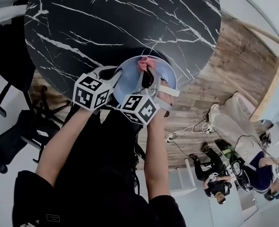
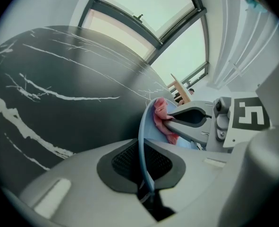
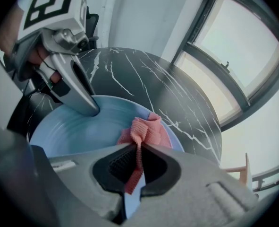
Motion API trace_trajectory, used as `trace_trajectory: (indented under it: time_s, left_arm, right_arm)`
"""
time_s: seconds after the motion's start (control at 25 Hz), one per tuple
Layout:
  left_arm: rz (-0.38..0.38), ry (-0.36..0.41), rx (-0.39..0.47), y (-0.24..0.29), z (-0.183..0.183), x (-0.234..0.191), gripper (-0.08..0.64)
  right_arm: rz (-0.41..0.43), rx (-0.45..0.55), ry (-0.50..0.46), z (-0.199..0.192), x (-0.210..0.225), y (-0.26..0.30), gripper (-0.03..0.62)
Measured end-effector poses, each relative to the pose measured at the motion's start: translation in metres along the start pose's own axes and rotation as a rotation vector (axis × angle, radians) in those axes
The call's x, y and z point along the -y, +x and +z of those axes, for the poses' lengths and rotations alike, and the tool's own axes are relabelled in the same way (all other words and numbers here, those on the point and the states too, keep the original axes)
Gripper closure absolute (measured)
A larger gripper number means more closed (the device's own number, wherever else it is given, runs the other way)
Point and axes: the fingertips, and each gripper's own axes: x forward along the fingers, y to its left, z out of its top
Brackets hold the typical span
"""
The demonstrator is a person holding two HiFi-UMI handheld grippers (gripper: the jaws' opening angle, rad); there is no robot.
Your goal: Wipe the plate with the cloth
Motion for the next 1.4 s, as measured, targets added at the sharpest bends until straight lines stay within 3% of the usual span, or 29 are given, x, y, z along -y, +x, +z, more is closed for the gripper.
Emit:
trace_trajectory:
  time_s: [0.4,1.0,1.4]
  left_arm:
    - [-0.009,0.002,0.012,0.0,0.001,0.0,0.543]
    - [-0.028,0.016,0.018,0.0,0.001,0.001,0.543]
    - [-0.03,0.018,0.016,0.0,0.001,0.001,0.543]
  right_arm:
    - [0.056,0.02,-0.113,-0.001,-0.054,-0.018,0.58]
    - [0.149,0.04,-0.185,-0.017,-0.109,-0.04,0.58]
    - [0.298,-0.011,-0.231,-0.037,-0.143,-0.056,0.58]
